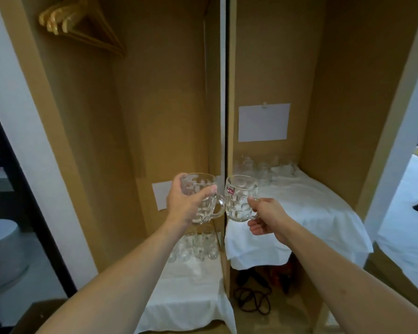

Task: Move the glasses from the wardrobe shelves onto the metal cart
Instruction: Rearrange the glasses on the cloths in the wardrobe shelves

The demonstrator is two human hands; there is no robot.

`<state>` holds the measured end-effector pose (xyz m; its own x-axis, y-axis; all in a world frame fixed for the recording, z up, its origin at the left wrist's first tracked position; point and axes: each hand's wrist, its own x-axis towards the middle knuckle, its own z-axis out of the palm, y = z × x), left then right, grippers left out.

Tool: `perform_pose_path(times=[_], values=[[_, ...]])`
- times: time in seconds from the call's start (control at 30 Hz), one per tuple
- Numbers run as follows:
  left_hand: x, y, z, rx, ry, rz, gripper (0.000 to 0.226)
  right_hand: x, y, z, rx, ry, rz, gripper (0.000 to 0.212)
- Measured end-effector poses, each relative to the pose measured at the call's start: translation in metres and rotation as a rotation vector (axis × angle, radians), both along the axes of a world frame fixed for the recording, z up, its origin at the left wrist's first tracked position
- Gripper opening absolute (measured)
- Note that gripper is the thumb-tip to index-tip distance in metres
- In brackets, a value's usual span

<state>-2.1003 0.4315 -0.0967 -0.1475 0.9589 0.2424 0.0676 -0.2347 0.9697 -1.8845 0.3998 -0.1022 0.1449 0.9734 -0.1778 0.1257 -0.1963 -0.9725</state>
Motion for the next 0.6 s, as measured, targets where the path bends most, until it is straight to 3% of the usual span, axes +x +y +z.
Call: perform_pose_path(times=[0.23, 0.33, 0.6], values=[[0.077, -0.018, -0.004, -0.016, -0.009, -0.035, 0.099, 0.076, -0.029, -0.001, 0.005, 0.000, -0.031, 0.035], [0.105, -0.015, -0.003, -0.024, -0.003, -0.059, 0.087, 0.099, -0.032, -0.001, -0.014, 0.007, -0.060, 0.034], [0.166, 0.021, -0.004, -0.019, 0.048, -0.141, 0.094, 0.149, -0.015, -0.007, -0.037, 0.043, -0.130, 0.035]])
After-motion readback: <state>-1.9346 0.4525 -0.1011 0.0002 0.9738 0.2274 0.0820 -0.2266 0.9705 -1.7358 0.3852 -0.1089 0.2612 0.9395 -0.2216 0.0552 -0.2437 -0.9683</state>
